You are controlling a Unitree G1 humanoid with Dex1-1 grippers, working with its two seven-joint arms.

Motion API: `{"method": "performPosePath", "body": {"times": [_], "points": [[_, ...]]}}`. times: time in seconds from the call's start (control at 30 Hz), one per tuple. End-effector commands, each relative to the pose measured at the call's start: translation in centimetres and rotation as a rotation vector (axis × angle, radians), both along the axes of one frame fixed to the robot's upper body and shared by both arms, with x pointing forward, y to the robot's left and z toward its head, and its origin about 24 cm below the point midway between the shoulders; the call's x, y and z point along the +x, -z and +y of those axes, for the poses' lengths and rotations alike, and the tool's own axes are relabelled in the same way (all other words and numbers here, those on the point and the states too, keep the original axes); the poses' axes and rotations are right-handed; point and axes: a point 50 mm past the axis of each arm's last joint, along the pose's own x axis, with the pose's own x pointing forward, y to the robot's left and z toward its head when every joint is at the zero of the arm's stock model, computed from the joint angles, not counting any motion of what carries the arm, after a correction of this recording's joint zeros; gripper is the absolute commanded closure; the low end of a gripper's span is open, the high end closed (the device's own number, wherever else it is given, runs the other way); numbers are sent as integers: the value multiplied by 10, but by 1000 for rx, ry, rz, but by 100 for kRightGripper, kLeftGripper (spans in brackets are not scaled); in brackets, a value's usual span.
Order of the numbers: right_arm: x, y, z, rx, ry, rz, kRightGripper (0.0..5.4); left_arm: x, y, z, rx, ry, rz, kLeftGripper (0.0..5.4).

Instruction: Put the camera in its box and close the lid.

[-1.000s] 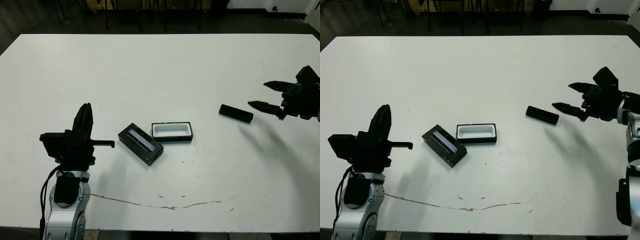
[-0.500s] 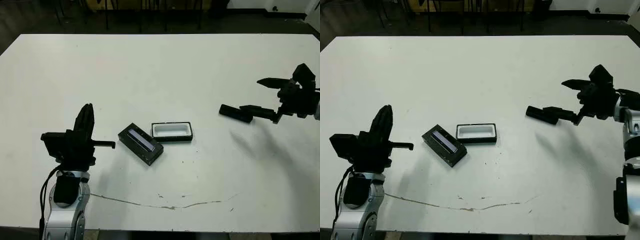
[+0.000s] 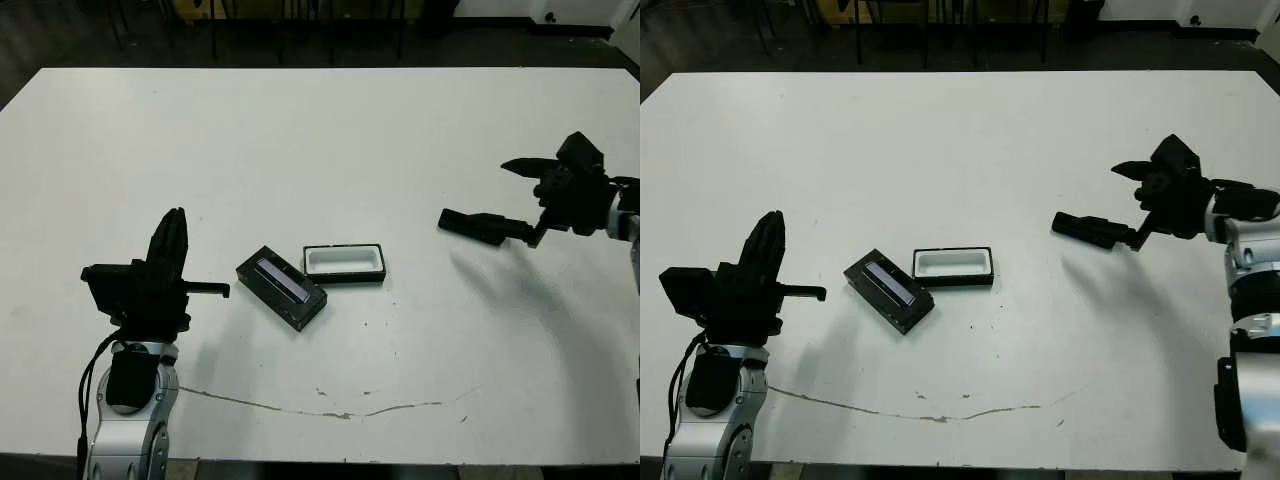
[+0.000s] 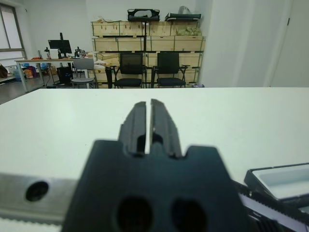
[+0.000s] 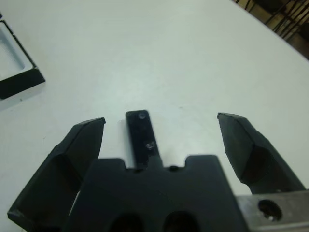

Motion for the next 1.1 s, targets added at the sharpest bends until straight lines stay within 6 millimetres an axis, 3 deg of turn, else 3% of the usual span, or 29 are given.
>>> {"method": "performPosePath", "body": {"times": [0.03,0.9,1.1], "points": [[-4,16,1,2,-2,63,1,-3,7,5,19,-6,43,540],[-17,62,0,21,117,269,1,-5,7,8,35,-5,63,540],[-21,68,4,22,145,263,80,-5,7,8,42,3,58,540]]}}
